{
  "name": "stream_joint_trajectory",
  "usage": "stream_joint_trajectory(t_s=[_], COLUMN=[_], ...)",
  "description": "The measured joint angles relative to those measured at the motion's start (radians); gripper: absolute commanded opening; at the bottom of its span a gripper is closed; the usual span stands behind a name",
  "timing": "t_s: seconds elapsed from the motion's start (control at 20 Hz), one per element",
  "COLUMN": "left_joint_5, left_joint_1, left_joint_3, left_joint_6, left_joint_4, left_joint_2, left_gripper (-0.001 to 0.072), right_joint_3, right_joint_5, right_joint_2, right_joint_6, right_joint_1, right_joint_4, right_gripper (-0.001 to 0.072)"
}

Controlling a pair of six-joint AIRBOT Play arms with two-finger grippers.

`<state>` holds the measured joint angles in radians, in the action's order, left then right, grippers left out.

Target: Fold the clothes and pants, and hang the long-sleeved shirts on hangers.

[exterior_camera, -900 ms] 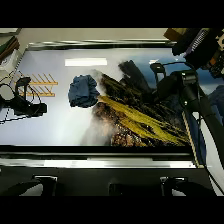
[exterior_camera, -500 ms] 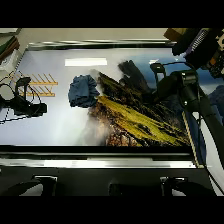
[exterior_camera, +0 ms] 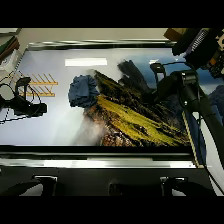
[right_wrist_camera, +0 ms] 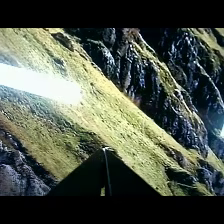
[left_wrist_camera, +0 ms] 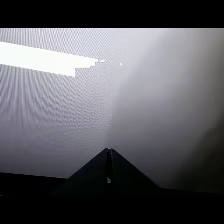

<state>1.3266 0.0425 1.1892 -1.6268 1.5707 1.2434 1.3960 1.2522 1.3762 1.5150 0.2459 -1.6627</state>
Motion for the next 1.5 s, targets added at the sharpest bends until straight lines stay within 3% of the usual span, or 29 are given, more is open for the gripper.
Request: stream_joint_trajectory(t_s=[0.05, 0.1, 0.4, 0.7, 0.75, 0.8, 0.85, 1.1, 1.35, 1.5], left_joint_5=[0.000, -0.004, -0.198, -0.423, -0.434, -0.435, -0.423, -0.250, -0.028, 0.021], left_joint_1=[0.000, 0.000, -0.065, -0.189, -0.198, -0.205, -0.210, -0.233, -0.340, -0.490], left_joint_3=[0.000, 0.000, 0.014, 0.189, 0.233, 0.274, 0.318, 0.482, 0.491, 0.383], left_joint_6=[-0.005, -0.021, -0.068, -0.068, -0.076, -0.079, -0.080, -0.066, -0.053, -0.096], left_joint_4=[0.000, 0.000, -0.121, -0.114, -0.113, -0.111, -0.109, -0.103, -0.182, -0.265], left_joint_2=[0.000, 0.002, 0.069, 0.375, 0.438, 0.491, 0.541, 0.624, 0.496, 0.411], left_gripper=[0.0492, 0.0720, 0.0720, 0.0717, 0.0601, 0.0297, 0.0038, 0.0013, 0.0013, 0.0013], right_joint_3=[0.000, 0.000, 0.000, 0.000, 0.000, 0.000, 0.000, 0.002, 0.002, 0.002], right_joint_5=[0.000, 0.000, -0.053, -0.119, -0.122, -0.124, -0.123, -0.082, 0.090, 0.198], right_joint_2=[0.000, 0.000, 0.000, 0.000, 0.000, 0.000, 0.000, -0.001, -0.020, -0.060], right_joint_6=[0.000, 0.000, -0.003, -0.015, -0.015, -0.015, -0.016, -0.031, -0.056, -0.032], right_joint_1=[0.000, 0.000, 0.000, 0.000, 0.000, 0.000, 0.000, 0.000, 0.000, 0.000], right_joint_4=[0.000, 0.000, 0.000, -0.003, -0.003, -0.004, -0.006, -0.024, -0.028, -0.028], right_gripper=[0.0034, 0.0034, 0.0034, 0.0035, 0.0035, 0.0036, 0.0037, 0.0088, 0.0088, 0.0087])
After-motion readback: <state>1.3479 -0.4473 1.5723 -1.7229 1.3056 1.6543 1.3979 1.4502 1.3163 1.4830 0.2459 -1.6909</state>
